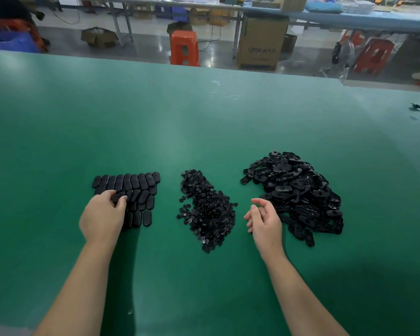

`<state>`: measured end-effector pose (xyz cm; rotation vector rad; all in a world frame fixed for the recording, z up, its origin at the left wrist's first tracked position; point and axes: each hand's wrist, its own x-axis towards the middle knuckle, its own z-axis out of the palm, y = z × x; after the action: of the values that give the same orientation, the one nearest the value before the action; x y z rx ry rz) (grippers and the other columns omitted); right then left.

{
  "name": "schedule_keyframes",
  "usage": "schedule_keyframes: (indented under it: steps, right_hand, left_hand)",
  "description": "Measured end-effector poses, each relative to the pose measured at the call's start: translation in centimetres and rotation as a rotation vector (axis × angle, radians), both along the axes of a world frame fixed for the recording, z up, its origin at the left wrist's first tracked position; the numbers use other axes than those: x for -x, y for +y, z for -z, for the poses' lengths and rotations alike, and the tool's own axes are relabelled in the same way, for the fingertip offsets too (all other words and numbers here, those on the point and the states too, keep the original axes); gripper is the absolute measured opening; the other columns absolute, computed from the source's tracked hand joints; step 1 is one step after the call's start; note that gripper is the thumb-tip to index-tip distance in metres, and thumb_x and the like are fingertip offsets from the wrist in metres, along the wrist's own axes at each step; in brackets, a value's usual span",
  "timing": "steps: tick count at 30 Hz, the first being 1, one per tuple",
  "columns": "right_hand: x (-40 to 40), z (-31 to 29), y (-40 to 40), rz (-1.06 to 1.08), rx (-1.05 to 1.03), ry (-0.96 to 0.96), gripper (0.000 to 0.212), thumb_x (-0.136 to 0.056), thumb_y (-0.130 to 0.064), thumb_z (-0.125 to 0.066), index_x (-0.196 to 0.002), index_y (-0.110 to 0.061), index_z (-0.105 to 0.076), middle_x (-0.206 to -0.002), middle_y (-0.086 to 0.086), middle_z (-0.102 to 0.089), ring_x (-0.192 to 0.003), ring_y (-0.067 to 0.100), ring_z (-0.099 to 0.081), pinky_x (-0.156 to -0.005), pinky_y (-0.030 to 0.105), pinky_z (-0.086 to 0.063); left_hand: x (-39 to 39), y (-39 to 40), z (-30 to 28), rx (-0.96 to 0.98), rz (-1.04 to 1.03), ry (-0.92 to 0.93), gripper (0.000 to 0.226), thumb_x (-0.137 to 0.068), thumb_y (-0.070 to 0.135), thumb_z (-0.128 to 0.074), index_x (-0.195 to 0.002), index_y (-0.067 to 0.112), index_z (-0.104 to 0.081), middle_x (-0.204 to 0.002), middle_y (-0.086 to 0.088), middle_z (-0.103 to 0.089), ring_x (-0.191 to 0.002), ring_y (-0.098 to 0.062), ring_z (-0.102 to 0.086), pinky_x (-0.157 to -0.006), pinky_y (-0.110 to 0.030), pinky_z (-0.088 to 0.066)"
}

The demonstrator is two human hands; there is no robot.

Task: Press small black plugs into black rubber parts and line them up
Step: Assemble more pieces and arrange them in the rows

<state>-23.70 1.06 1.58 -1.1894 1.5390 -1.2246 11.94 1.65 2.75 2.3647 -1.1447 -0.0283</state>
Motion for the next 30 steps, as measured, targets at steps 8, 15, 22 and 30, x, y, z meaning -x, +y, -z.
schedule_keyframes:
  steps: [8, 15, 22, 30]
  right_hand:
    - [0.0, 0.3, 0.0, -0.002, -0.010, 0.013, 0.015, -0.104, -0.019, -0.052, -0.109, -0.030, -0.060, -0.075, -0.003, -0.069, -0.063, 0.007, -0.058, -0.060, 0.031, -0.052]
    - [0.1, 0.3, 0.0, -0.006, -0.019, 0.023, 0.015, -0.104, -0.018, -0.052, -0.107, -0.030, -0.061, -0.074, -0.005, -0.069, -0.061, 0.006, -0.057, -0.059, 0.030, -0.052]
    - [0.0, 0.3, -0.1, -0.023, -0.028, 0.046, 0.014, -0.104, -0.018, -0.052, -0.105, -0.028, -0.063, -0.073, -0.005, -0.068, -0.059, 0.005, -0.056, -0.058, 0.029, -0.050]
    - [0.4, -0.2, -0.6, -0.088, -0.084, 0.004, 0.017, -0.103, -0.014, -0.052, -0.101, -0.026, -0.064, -0.076, -0.007, -0.069, -0.062, 0.005, -0.057, -0.057, 0.025, -0.051]
  left_hand:
    - [6.9, -1.0, -0.7, 0.082, 0.441, -0.018, 0.019, -0.096, 0.025, -0.061, -0.110, 0.019, -0.073, -0.090, 0.003, -0.067, -0.077, -0.018, -0.063, -0.065, -0.032, -0.053]
    - [11.1, -2.2, 0.8, -0.027, 0.399, 0.083, 0.019, -0.098, 0.035, -0.059, -0.103, 0.026, -0.076, -0.087, 0.007, -0.058, -0.074, -0.014, -0.055, -0.056, -0.027, -0.040]
    - [11.1, -2.2, 1.7, 0.035, 0.339, 0.074, 0.015, -0.094, 0.037, -0.066, -0.091, 0.026, -0.076, -0.082, 0.010, -0.057, -0.066, -0.010, -0.053, -0.050, -0.023, -0.036]
    - [11.6, -1.4, 1.9, 0.151, 0.456, -0.042, 0.011, -0.094, 0.020, -0.068, -0.088, 0.012, -0.074, -0.079, 0.002, -0.061, -0.050, -0.017, -0.050, -0.044, -0.023, -0.034]
